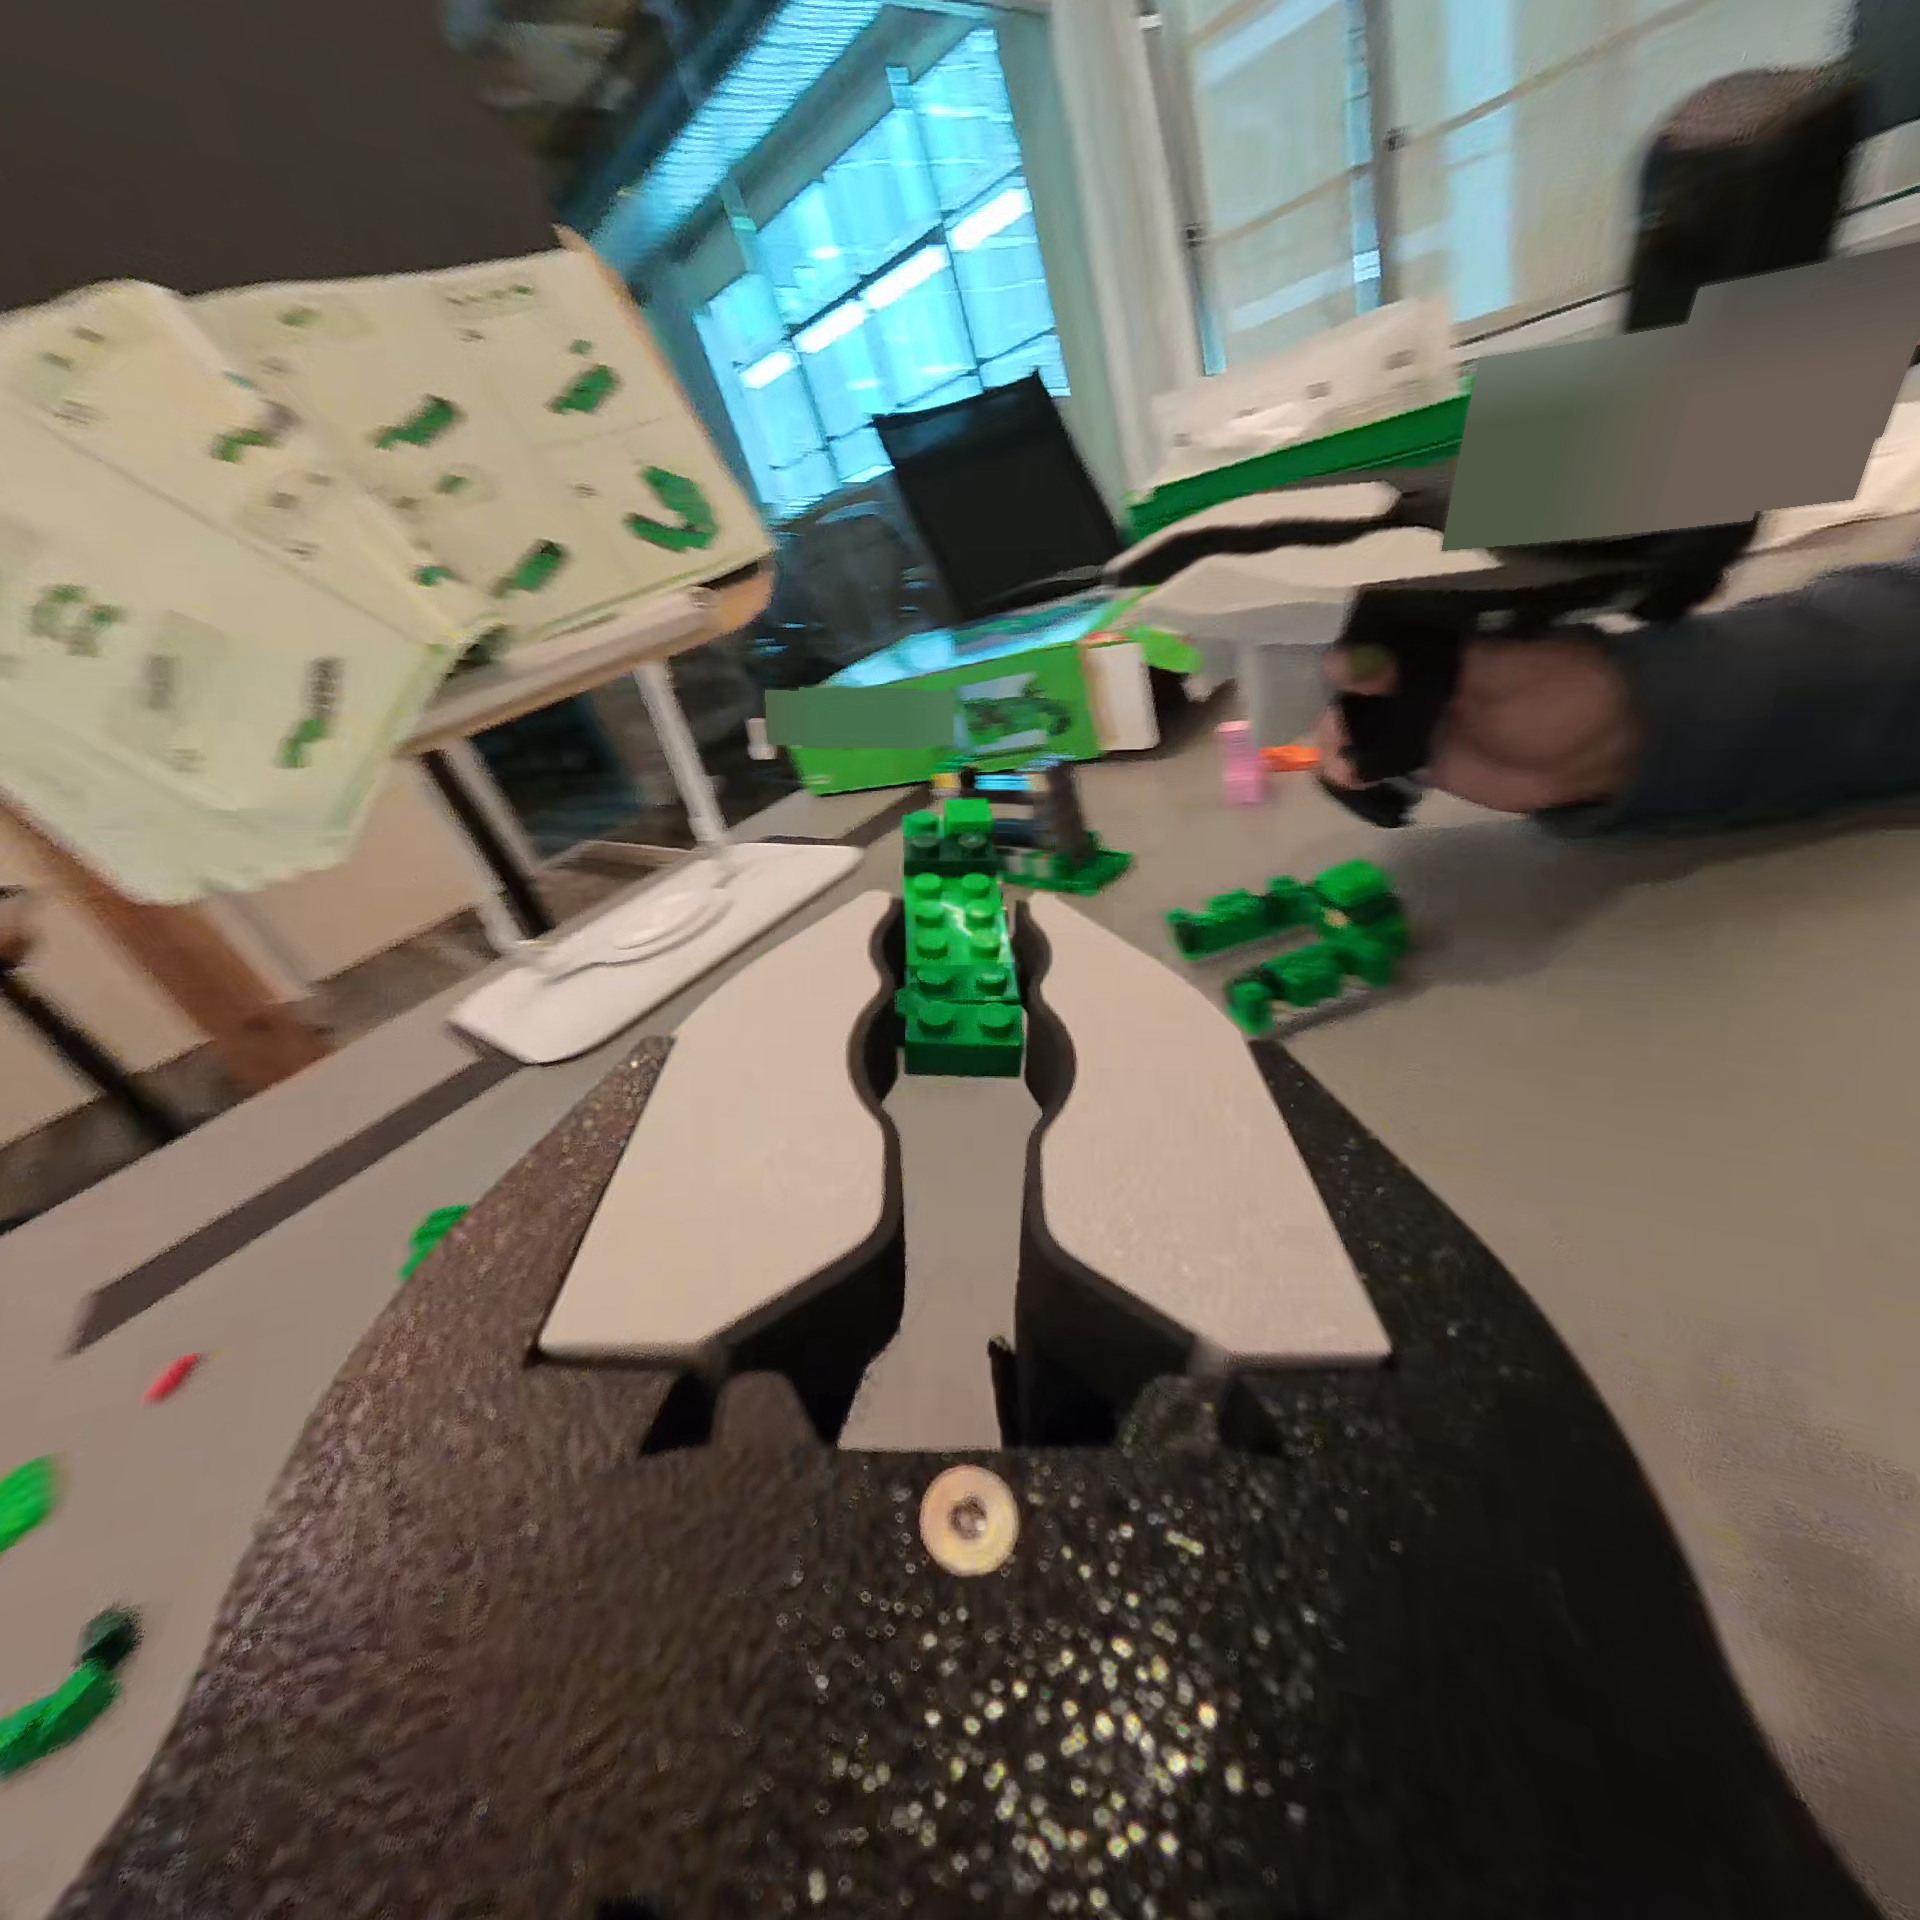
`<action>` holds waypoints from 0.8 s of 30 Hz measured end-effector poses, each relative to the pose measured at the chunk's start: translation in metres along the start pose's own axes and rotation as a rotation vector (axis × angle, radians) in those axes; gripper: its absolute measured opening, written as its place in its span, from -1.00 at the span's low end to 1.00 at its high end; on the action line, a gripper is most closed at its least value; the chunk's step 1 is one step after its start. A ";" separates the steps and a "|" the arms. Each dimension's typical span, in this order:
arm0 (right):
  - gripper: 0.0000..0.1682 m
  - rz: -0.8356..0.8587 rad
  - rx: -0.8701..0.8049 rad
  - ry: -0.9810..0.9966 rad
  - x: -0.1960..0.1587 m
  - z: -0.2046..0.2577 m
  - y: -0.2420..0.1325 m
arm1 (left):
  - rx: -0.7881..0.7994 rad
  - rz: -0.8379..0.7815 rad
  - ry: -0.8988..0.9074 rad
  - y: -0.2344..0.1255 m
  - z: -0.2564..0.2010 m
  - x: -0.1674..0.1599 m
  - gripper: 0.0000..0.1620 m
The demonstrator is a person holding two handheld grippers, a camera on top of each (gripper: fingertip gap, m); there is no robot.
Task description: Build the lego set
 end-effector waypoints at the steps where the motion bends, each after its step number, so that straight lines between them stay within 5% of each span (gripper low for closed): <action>1: -0.77 -0.010 -0.009 0.008 -0.001 -0.001 -0.001 | 0.063 -0.004 0.024 0.001 0.007 0.001 -0.77; 7: -0.80 -0.007 0.018 0.036 -0.013 0.002 0.000 | 0.291 0.022 0.073 -0.013 0.042 -0.003 -0.76; 14: -0.86 -0.018 0.017 0.070 -0.014 -0.002 -0.001 | 0.466 -0.040 -0.087 -0.037 0.078 -0.006 -0.76; 24: -0.96 -0.019 0.076 0.017 -0.014 0.011 0.002 | 0.486 -0.079 -0.154 -0.046 0.086 -0.006 -0.76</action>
Point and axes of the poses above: each gripper's, where its closed fingertips meet, y out along the fingers, x out of its top, z = x × y across the jaws, the point moved 2 cm from there along -y, back along the fingers, and after that the axes turned 7 degrees about -y, right-handed, at the moved point
